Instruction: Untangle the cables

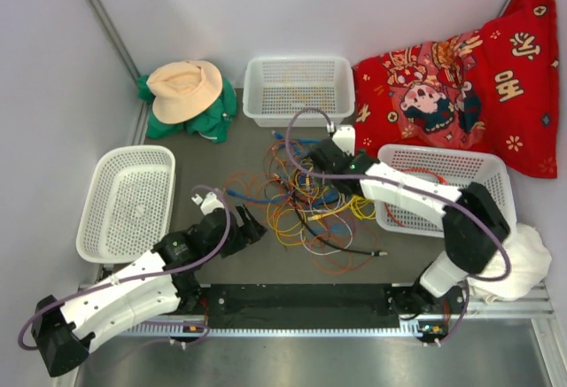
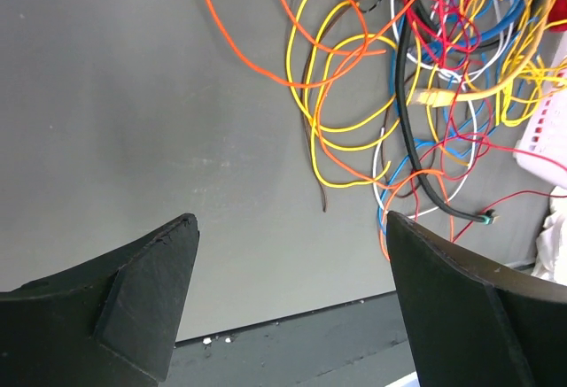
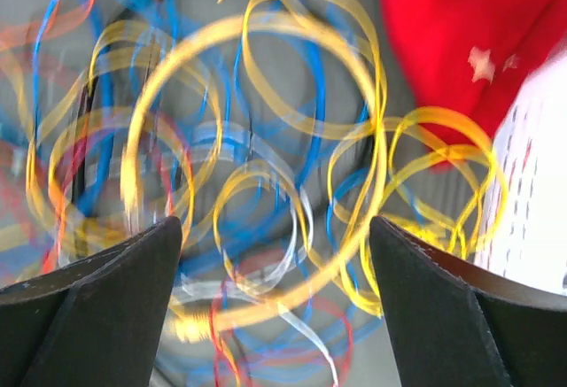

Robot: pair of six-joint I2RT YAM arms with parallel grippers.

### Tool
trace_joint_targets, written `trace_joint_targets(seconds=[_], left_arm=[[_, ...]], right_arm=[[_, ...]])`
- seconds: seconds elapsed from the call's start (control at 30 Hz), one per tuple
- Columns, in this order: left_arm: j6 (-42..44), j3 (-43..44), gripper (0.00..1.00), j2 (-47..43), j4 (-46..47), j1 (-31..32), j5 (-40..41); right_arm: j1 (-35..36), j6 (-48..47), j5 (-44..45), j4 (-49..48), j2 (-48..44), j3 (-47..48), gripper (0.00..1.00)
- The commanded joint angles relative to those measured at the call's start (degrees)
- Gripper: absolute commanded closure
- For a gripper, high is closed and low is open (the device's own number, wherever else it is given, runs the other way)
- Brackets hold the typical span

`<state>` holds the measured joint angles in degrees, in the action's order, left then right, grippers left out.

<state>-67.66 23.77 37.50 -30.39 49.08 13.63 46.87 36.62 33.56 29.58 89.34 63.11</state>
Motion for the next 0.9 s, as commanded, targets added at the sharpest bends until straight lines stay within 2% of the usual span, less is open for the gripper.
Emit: trace_joint_targets(seconds=[0.0,0.07,0.23,0.47,0.73,0.87], left_arm=[[-1.07,0.22,0.1,1.35,2.71,0.14,-1.32],[-1.07,0.49,0.1,1.44,2.71,0.14,-1.32],[-1.07,0.05,0.1,1.26,3.58,0.14,-1.23],[-1.16,-0.65,0.1,1.09,3.41,0.14,-1.5],[-1.42,-1.36,0.1,3.54,6.4,0.23,-2.82],[-1.34,-0.83,0.1,4.6,6.4,0.23,-3.34]], right_arm=[[-2.22,3.01,3.34,10.72,12.39,10.61,0.12],[-3.36,6.52,3.27,12.77,15.32,13.17,0.11],[-4.07,12.15,3.61,12.17,18.76,11.51,0.1],[-7.58,13.21,-0.33,9.98,18.6,7.3,0.09],[-8.73,14.44,-16.05,-3.82,17.09,-5.96,0.12],[-8.03,15.15,-21.78,-9.62,17.98,-8.97,0.21]])
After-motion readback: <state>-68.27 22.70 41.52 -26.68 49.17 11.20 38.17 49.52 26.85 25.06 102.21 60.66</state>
